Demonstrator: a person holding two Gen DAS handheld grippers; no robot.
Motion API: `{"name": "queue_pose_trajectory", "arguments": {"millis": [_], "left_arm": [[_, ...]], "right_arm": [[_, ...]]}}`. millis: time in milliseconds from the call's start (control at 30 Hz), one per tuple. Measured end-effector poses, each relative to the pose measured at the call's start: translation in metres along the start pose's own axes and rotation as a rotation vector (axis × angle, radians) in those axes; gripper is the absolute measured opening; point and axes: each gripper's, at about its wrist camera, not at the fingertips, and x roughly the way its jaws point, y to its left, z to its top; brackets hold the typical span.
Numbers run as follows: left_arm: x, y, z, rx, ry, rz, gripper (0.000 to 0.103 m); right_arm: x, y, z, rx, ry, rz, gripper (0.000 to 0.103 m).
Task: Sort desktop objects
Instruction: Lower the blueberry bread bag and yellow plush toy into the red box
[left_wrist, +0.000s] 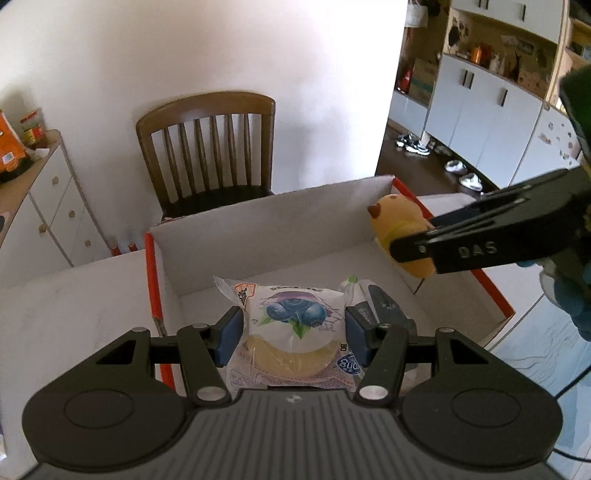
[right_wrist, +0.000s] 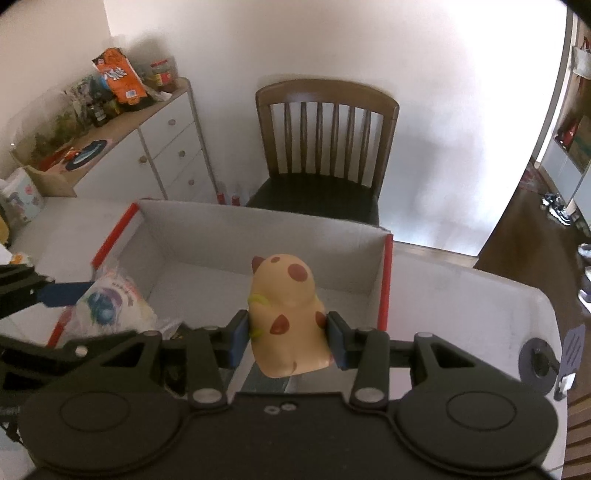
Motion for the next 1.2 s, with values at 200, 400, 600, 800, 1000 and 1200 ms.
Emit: {"name": "queue_pose_trajectory", "arguments": {"millis": [200, 400, 600, 800, 1000, 1200], "left_arm": [[0.014, -0.001, -0.001, 0.022, 0.026, 0.004, 0.058], [0.026, -0.003, -0.007, 0.036, 0.053, 0.003, 0.058], [0.036, -0.008, -0.011, 0.059, 0.069, -0.003, 0.058], [0.045, -0.008, -0.013, 0.042, 0.099, 0.001, 0.058], [0.052, -0.007, -0.016, 0.045, 0.136, 0.011, 0.058], [0.054, -0.006, -0.018, 0.028, 0.15, 0.016, 0.061]], "right_arm": [[0.022, 0.003, 0.002, -0.043, 0.011, -0.046, 0.044], [0.047, 0.007, 0.003, -0.067, 0.036, -0.081, 0.044], [0.062, 0.01, 0.0, -0.081, 0.052, -0.079, 0.044], [0.068, 0.014, -0.004, -0.103, 0.066, -0.072, 0.044], [0.07, 0.025, -0.005, -0.158, 0.068, -0.098, 0.045], [0.073, 0.03, -0.009, -0.163, 0.084, -0.108, 0.047]]}}
